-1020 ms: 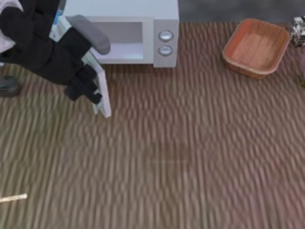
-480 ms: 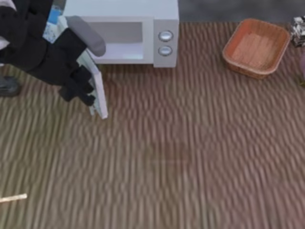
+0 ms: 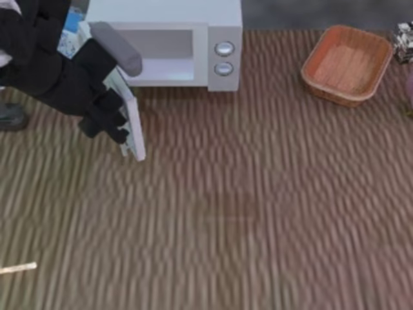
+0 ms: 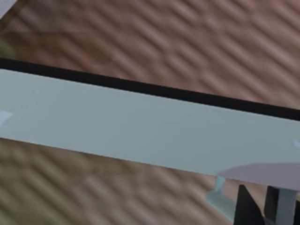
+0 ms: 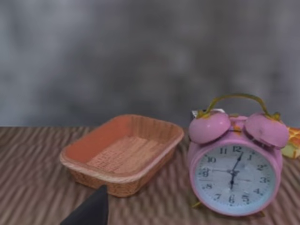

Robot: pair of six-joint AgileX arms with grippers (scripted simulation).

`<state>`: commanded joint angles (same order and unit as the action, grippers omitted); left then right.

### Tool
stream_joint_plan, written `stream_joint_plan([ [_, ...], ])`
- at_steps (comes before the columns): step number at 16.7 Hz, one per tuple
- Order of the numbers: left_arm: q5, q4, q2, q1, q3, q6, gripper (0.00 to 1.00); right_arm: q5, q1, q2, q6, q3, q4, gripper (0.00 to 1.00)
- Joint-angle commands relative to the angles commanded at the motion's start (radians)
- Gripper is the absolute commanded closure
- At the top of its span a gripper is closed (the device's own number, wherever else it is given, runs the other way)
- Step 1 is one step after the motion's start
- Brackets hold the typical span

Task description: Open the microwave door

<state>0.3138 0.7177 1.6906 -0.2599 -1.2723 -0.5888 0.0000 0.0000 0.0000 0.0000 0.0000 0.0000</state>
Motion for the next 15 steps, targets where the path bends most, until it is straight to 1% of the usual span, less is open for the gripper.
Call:
stream_joint_plan([
  [12,0.003,0.001,0.003,-0.002,0.002,0.001,1.0,0.0,0.0,0.0,0.0,0.0,0.0,0.0],
  [15,0.013,0.013,0.004,0.01,-0.003,-0.034,1.0,0.0,0.0,0.0,0.0,0.0,0.0,0.0],
])
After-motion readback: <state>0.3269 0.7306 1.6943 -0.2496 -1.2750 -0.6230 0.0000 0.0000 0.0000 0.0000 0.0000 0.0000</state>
